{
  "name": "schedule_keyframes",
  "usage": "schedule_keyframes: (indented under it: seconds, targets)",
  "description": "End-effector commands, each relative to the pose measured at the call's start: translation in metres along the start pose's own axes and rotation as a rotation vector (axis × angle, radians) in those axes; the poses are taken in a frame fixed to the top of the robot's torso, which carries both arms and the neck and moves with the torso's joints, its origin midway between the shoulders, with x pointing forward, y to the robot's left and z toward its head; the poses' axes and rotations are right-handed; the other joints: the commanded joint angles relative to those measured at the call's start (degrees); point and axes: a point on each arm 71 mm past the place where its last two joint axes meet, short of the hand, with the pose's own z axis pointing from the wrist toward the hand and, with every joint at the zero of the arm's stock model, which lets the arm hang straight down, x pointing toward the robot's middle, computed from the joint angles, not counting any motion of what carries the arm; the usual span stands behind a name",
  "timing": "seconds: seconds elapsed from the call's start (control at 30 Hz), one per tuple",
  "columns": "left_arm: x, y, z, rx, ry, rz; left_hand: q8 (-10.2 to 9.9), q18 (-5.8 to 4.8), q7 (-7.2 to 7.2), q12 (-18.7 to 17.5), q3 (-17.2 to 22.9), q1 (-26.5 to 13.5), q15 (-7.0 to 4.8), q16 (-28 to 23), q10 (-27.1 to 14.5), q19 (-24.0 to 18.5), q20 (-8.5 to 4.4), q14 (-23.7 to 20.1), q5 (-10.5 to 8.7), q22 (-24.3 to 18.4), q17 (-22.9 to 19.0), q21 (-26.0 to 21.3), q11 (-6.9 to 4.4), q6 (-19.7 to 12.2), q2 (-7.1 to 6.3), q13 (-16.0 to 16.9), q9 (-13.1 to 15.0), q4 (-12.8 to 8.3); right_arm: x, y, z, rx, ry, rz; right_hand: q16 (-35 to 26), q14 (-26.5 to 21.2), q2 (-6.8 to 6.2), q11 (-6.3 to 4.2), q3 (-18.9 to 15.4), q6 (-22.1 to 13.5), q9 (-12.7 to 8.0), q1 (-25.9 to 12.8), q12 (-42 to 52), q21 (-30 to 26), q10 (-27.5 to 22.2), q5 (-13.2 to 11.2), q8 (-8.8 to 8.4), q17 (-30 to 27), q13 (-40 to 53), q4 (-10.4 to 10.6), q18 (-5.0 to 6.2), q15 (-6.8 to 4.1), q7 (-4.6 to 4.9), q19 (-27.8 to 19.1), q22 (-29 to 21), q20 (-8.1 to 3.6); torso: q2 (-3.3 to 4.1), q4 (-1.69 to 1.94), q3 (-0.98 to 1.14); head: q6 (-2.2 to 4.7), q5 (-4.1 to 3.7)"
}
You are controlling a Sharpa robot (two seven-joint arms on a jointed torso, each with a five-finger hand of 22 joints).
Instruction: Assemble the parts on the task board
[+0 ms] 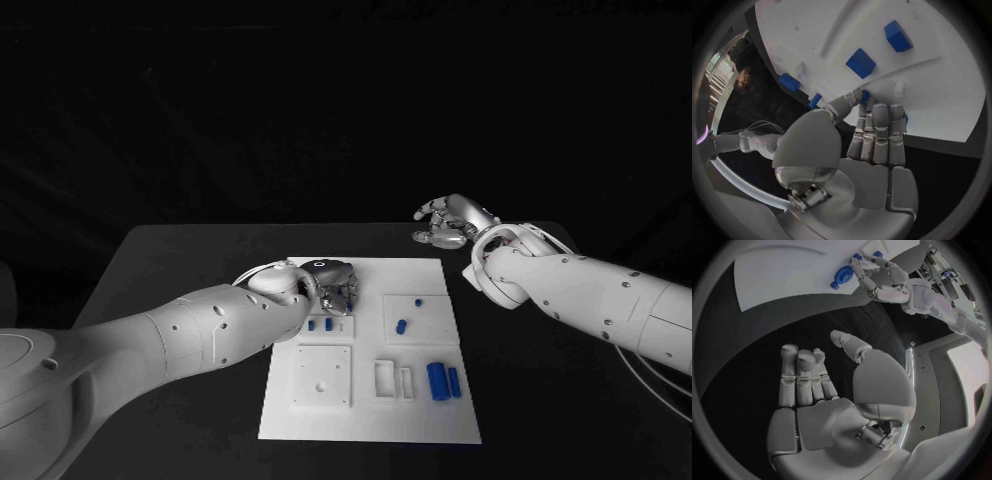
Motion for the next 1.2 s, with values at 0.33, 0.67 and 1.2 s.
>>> schedule_keyframes:
  seconds: [0.33,0.67,1.2]
  targets:
    - [0.0158,0.003,-0.0012,-0.013,0.064,0.034,0.9,2.95,-0.88,0.3,0.3,0.0,-1.05,1.3,3.5,1.5,-0.99,2.0,-0.32,1.2,0.1,1.4,-1.12,2.7,0.37,1.0,0.2,-0.2,0.0008,0.0013,-0.0001,-0.012,0.008,-0.001,0.3,0.1,0.37,-0.2,0.0,0.1,-0.1,-0.3,0.2,-0.1,-0.2,0.0,0.35,-0.1,-0.1,-0.2,1.71,-0.14,0.35,0.1,1.1,-0.23,-0.01,-0.05,0.0,-0.15,-0.01]
    - [0.0139,0.0018,-0.0017,0.004,0.017,0.031,1.3,2.86,-1.45,0.0,0.6,-0.5,-1.8,1.8,5.6,2.3,-1.74,3.3,-0.07,1.1,0.0,2.1,-1.86,4.5,1.43,1.3,0.2,0.1,0.0011,0.0021,0.0001,-0.015,0.007,-0.001,0.3,0.2,0.38,-0.2,0.0,0.1,-0.1,-0.3,0.2,-0.1,-0.1,-0.1,0.36,-0.1,-0.1,-0.2,1.71,-0.14,0.35,0.1,1.1,-0.24,-0.04,0.01,0.0,-0.17,0.0]
    - [0.0065,0.0063,-0.0083,-0.014,-0.041,-0.113,1.2,2.88,-1.56,-0.5,0.8,-1.0,-2.03,2.1,6.3,3.1,-2.2,3.9,0.05,1.0,-0.1,2.5,-2.08,4.9,1.83,1.4,0.1,0.1,0.0019,0.0037,0.0004,-0.021,0.006,0.0,0.3,0.2,0.43,-0.21,0.0,0.1,-0.1,-0.3,0.2,-0.1,-0.1,-0.1,0.38,-0.1,-0.2,-0.2,1.71,-0.15,0.34,0.1,1.1,-0.24,-0.05,-0.05,0.06,0.24,0.04]
